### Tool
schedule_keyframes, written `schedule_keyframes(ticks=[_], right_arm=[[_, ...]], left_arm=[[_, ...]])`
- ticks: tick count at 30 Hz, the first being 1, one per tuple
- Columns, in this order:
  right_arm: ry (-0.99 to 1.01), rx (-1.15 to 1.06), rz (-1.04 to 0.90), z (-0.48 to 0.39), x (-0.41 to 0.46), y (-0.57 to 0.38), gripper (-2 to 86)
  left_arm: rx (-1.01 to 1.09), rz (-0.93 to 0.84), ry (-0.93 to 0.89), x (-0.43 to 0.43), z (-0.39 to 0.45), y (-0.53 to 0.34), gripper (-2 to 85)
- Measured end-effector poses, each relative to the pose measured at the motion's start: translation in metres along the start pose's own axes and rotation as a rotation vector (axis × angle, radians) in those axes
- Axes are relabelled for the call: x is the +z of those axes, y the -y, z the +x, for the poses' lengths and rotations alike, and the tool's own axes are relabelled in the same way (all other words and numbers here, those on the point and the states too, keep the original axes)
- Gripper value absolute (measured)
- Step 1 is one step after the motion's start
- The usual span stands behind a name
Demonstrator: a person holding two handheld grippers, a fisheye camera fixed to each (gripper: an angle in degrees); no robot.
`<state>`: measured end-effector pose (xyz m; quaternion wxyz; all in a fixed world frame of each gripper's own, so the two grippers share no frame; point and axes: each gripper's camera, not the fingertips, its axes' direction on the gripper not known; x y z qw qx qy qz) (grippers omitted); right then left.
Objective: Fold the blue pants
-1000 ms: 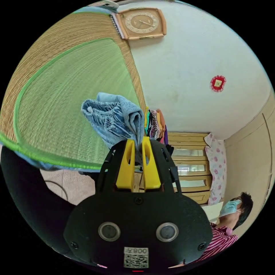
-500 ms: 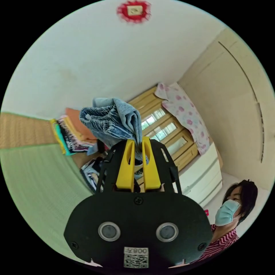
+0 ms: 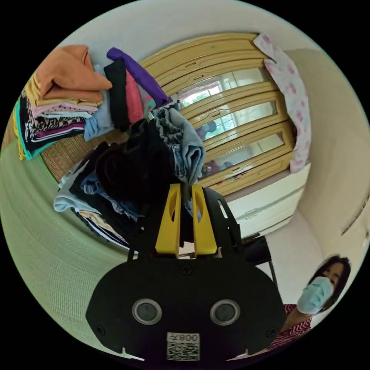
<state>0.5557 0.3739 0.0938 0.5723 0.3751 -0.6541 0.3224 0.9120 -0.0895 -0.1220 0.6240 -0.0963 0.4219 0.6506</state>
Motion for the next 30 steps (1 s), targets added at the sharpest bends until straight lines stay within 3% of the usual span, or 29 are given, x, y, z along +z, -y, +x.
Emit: schedule_keyframes(ticks=[10,20,22,30], right_arm=[[-0.017,-0.007,0.056,-0.058,0.006,-0.019,2.3],[-0.093,-0.074,0.16,-0.146,0.025,-0.028,0.3],[-0.18,-0.049,0.163,-0.156,0.046,-0.023,0.2],[-0.188,-0.079,0.143,-0.234,0.103,-0.049,0.3]], left_arm=[[0.094,0.094,0.202,0.018,0.024,0.004,2.3],[0.102,0.06,0.111,0.047,0.025,0.0,0.1],[0.093,0.058,0.097,0.047,0.023,-0.003,0.1],[0.089,0.029,0.126,0.028,0.022,-0.025,0.0]])
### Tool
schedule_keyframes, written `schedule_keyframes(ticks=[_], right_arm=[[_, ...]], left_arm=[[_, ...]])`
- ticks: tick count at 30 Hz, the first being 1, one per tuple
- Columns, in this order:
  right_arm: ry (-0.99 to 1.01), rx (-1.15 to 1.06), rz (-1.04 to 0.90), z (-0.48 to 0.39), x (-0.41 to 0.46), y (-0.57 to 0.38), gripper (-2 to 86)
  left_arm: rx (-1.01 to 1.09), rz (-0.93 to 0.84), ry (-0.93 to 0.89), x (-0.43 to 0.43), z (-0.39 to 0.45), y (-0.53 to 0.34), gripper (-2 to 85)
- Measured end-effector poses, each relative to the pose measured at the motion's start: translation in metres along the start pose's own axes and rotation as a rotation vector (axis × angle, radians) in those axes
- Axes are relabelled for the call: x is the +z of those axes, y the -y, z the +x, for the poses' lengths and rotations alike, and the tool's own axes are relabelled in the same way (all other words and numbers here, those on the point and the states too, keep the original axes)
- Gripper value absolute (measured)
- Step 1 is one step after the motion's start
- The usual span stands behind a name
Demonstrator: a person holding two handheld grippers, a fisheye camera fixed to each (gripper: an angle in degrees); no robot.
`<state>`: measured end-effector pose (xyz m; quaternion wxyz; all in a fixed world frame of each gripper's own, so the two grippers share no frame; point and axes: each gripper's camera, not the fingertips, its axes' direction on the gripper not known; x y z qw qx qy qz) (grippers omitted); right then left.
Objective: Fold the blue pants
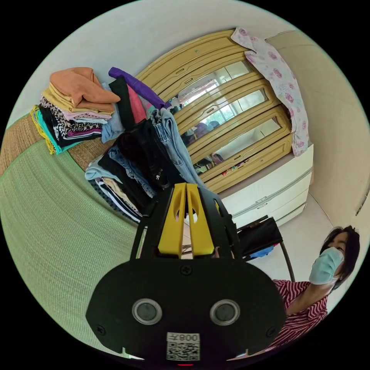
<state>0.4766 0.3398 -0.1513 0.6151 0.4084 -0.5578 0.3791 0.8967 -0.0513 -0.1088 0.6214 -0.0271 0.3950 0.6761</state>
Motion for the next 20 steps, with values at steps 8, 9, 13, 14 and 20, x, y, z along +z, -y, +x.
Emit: schedule_keyframes(ticks=[8,9,13,14,20], right_arm=[[-0.415,-0.183,0.26,-0.182,-0.12,-0.086,2.7],[-0.527,-0.211,0.324,-0.218,-0.144,-0.104,3.8],[-0.815,-0.311,0.585,-0.346,-0.208,-0.173,7.7],[-0.843,-0.327,0.618,-0.363,-0.213,-0.183,8.0],[-1.081,-0.456,0.882,-0.499,-0.227,-0.258,9.0]], left_arm=[[-0.086,-0.051,0.017,-0.044,-0.018,-0.054,0.1],[-0.106,-0.044,0.009,-0.047,-0.021,-0.059,0.1],[-0.19,0.015,-0.058,-0.067,-0.031,-0.083,0.1],[-0.194,0.01,-0.071,-0.07,-0.031,-0.087,0.1],[-0.201,-0.054,-0.097,-0.082,-0.023,-0.104,0.1]])
